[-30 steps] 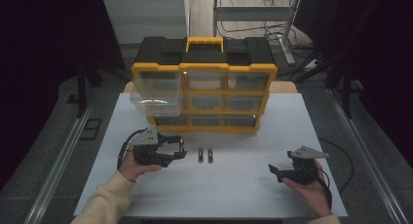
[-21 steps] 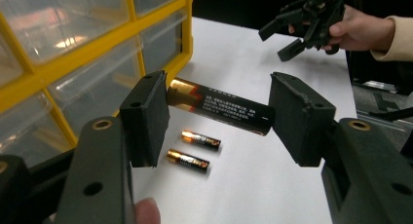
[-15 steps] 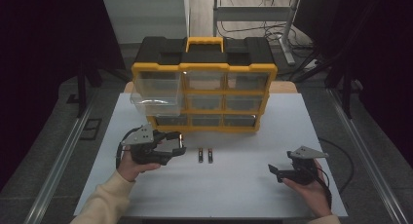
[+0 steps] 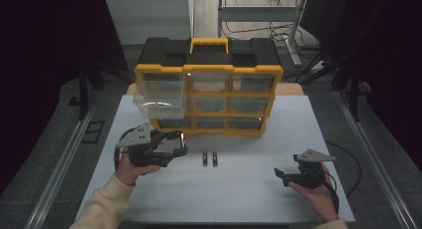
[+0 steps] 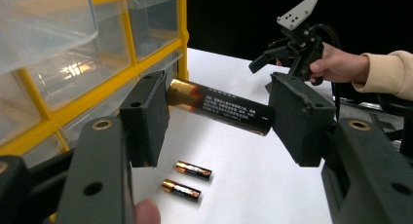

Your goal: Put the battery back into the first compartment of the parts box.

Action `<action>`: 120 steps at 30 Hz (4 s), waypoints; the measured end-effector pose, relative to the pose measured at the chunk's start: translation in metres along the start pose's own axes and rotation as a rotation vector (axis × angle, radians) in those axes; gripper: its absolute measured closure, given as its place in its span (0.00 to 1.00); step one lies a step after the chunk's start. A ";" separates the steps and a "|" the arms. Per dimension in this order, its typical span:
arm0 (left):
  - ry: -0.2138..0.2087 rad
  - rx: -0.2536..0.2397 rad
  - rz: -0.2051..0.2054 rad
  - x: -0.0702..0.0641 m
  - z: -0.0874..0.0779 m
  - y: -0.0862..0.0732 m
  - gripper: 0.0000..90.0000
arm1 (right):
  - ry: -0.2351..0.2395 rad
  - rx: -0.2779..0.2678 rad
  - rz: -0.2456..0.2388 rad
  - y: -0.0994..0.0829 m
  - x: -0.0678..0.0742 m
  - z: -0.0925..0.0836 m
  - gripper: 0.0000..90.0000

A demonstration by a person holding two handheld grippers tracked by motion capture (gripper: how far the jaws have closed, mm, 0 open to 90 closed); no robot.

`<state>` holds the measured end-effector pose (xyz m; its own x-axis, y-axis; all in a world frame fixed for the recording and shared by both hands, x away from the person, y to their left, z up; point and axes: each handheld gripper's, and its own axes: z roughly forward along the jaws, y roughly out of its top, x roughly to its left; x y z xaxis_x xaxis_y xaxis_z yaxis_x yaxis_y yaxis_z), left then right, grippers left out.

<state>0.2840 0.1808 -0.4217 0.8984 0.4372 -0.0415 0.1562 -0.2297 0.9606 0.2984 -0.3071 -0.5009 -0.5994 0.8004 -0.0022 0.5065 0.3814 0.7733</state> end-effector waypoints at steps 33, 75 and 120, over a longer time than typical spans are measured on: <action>0.024 -0.047 -0.015 -0.009 -0.015 0.035 0.46 | 0.003 -0.004 -0.001 0.001 0.001 -0.001 0.11; 0.043 -0.115 -0.004 -0.004 -0.034 0.093 0.46 | 0.003 -0.003 -0.002 0.001 0.001 0.000 0.11; 0.330 -0.105 -0.045 0.028 -0.041 0.116 0.46 | 0.003 -0.004 0.002 0.001 0.000 -0.001 0.11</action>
<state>0.3110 0.2019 -0.3004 0.7075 0.7067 -0.0098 0.1344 -0.1210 0.9835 0.2980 -0.3074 -0.4997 -0.6003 0.7998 0.0019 0.5055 0.3775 0.7759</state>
